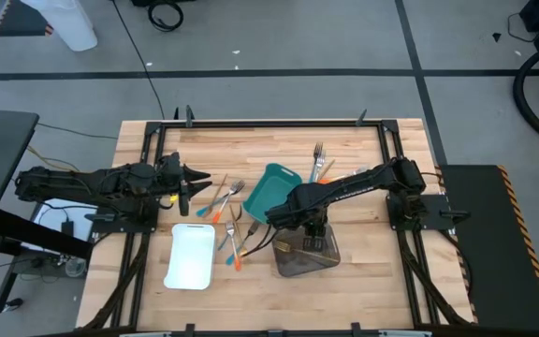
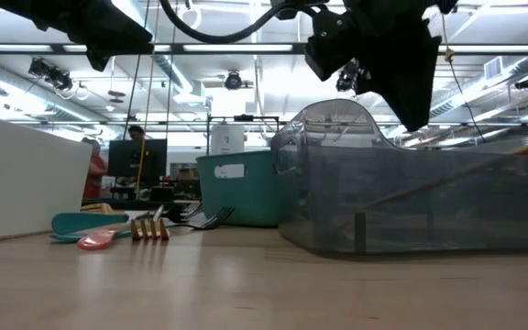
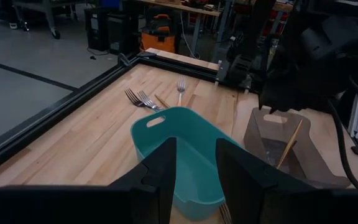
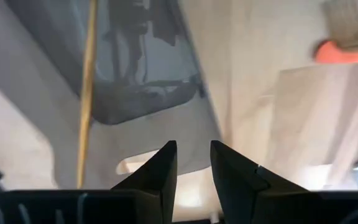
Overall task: Sort silverware by color (type)
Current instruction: Put the orange silver fork into the blue bin
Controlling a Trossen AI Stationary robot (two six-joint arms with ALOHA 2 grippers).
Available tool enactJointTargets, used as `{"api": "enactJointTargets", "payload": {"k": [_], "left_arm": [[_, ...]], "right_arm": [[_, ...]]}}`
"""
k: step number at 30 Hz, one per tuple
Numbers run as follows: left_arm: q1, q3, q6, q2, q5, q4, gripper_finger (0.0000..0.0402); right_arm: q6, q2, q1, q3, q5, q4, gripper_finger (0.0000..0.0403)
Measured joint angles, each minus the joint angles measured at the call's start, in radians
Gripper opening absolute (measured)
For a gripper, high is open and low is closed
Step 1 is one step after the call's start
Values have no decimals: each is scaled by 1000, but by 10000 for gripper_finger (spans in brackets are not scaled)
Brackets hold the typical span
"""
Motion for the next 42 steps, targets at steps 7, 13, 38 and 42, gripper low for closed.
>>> {"api": "enactJointTargets", "payload": {"k": [7,13,38,42], "left_arm": [[0,0,1,0,0,0,121],[0,0,0,0,0,-9,121],[-1,0,-3,0,0,-15,121],[-1,0,-2,0,0,-15,121]], "right_arm": [[-40,-20,-22,0,183,-41,107],[-70,-88,-53,-21,243,-13,107],[-192,-385,-338,-543,304,353,106],[-237,-383,-404,-599,305,390,101]]}}
